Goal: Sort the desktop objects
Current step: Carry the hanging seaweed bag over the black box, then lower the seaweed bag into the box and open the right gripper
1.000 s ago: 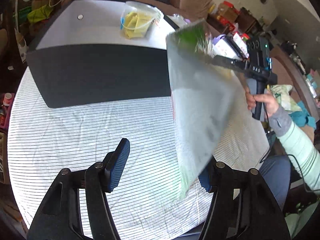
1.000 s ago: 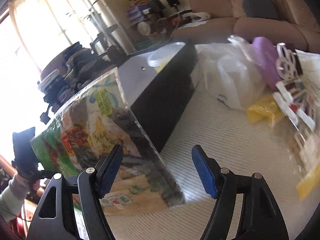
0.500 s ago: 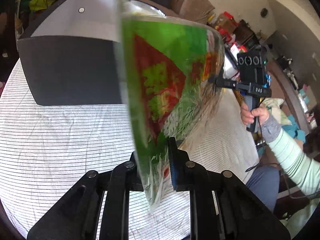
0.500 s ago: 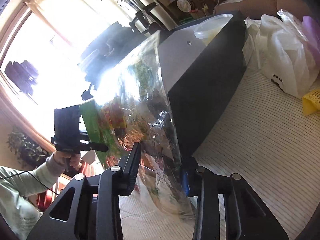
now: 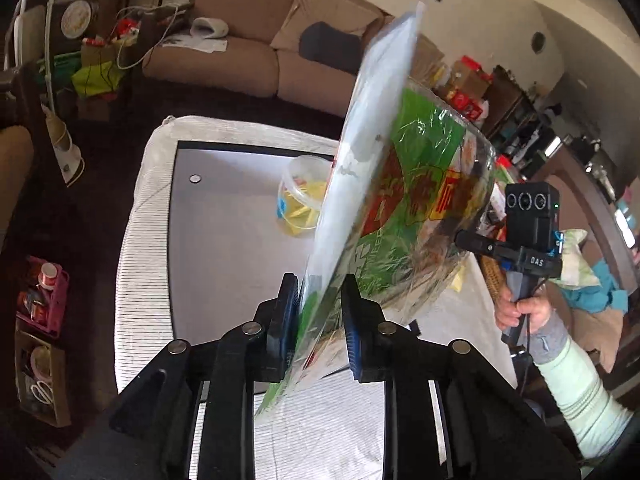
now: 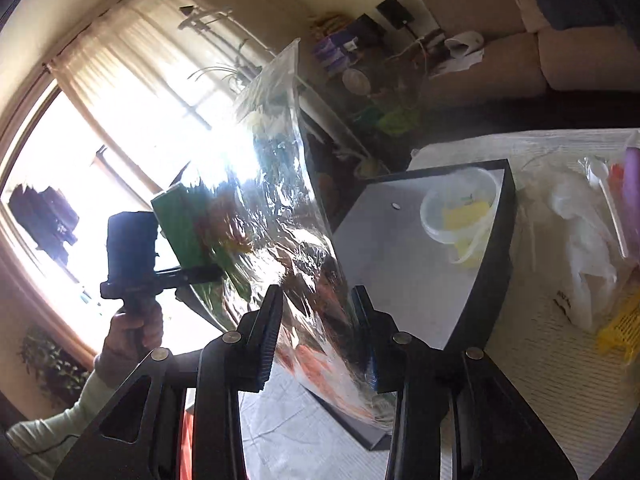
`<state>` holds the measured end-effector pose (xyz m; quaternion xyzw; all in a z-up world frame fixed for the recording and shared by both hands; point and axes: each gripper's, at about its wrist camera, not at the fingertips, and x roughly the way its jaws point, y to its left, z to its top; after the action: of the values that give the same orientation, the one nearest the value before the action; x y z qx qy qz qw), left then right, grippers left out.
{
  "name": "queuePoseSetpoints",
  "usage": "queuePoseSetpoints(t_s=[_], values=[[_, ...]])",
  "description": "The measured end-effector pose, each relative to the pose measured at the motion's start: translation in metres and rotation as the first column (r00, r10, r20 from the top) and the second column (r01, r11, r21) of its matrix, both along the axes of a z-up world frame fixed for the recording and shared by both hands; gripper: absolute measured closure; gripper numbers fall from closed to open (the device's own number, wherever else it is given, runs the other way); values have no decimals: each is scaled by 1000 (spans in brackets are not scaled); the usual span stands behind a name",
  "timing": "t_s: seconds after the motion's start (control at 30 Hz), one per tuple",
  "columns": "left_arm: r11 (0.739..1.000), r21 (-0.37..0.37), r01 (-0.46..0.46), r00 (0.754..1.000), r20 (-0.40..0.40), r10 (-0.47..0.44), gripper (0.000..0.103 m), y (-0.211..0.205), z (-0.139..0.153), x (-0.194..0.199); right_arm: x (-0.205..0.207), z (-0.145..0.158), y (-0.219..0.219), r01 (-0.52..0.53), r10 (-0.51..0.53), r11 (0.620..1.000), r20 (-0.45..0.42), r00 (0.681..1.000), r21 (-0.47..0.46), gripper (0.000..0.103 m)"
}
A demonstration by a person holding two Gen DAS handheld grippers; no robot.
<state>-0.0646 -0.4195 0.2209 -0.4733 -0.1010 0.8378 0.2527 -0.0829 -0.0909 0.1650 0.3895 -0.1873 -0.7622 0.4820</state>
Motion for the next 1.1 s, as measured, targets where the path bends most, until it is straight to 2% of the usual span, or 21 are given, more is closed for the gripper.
queuePoseSetpoints(t_s=[0.17, 0.27, 0.33, 0.43, 0.5, 0.53, 0.57, 0.6, 0.67, 0.7, 0.73, 0.77, 0.83, 0.87, 0.9, 0.97, 1.03, 1.1], values=[[998, -39, -47, 989, 137, 52, 80, -25, -50, -19, -17, -34, -28, 12, -17, 999, 100, 995, 48, 66], [994, -71, -80, 979, 184, 91, 80, -33, -69, -29, -17, -49, -46, -13, -5, 986, 107, 994, 165, 66], [989, -119, -91, 969, 217, 116, 80, -29, -80, -35, -18, -60, -58, -25, -5, 964, 111, 994, 264, 66], [969, -242, -43, 960, 258, 107, 79, -10, -96, -31, -17, -69, -65, -8, -33, 927, 104, 994, 375, 66], [921, -388, -1, 964, 245, 104, 75, 11, -105, -24, -15, -74, -68, 6, -51, 878, 82, 995, 478, 64], [890, -455, 18, 966, 239, 103, 73, 19, -110, -22, -13, -75, -70, 8, -50, 846, 66, 997, 533, 67], [858, -513, 35, 967, 234, 101, 72, 27, -113, -19, -13, -74, -75, -2, -29, 818, 45, 999, 575, 68], [843, -536, 47, 969, 229, 92, 71, 32, -114, -19, -10, -71, -80, -2, -11, 786, 18, 1000, 618, 67], [832, -554, 37, 971, 217, 101, 69, 36, -108, -21, -5, -63, -87, 28, 1, 717, -41, 999, 696, 63], [831, -556, 25, 973, 205, 108, 67, 37, -102, -22, -3, -61, -88, 32, 8, 694, -51, 999, 720, 56], [834, -552, 21, 974, 199, 107, 66, 39, -97, -27, 0, -58, -89, 30, 20, 675, -59, 998, 737, 53], [837, -547, 18, 976, 193, 105, 65, 40, -91, -31, 3, -52, -90, 53, 25, 649, -91, 996, 759, 52], [840, -542, 12, 979, 175, 99, 62, 41, -79, -34, 4, -39, -94, 124, 33, 594, -177, 984, 795, 36], [842, -539, 14, 980, 174, 95, 61, 43, -75, -34, 2, -33, -93, 148, 31, 586, -205, 978, 797, 35], [847, -531, 16, 981, 172, 90, 60, 45, -73, -36, -2, -29, -91, 155, 18, 600, -207, 978, 785, 35], [865, -501, 26, 982, 177, 73, 56, 47, -73, -44, -9, -19, -85, 143, -15, 673, -180, 984, 725, 35], [882, -469, 33, 978, 195, 67, 48, 51, -76, -53, -24, -16, -88, 109, -37, 747, -123, 992, 656, 35], [888, -458, 37, 974, 216, 71, 48, 55, -85, -62, -38, -22, -94, 68, -48, 786, -48, 998, 615, 35]])
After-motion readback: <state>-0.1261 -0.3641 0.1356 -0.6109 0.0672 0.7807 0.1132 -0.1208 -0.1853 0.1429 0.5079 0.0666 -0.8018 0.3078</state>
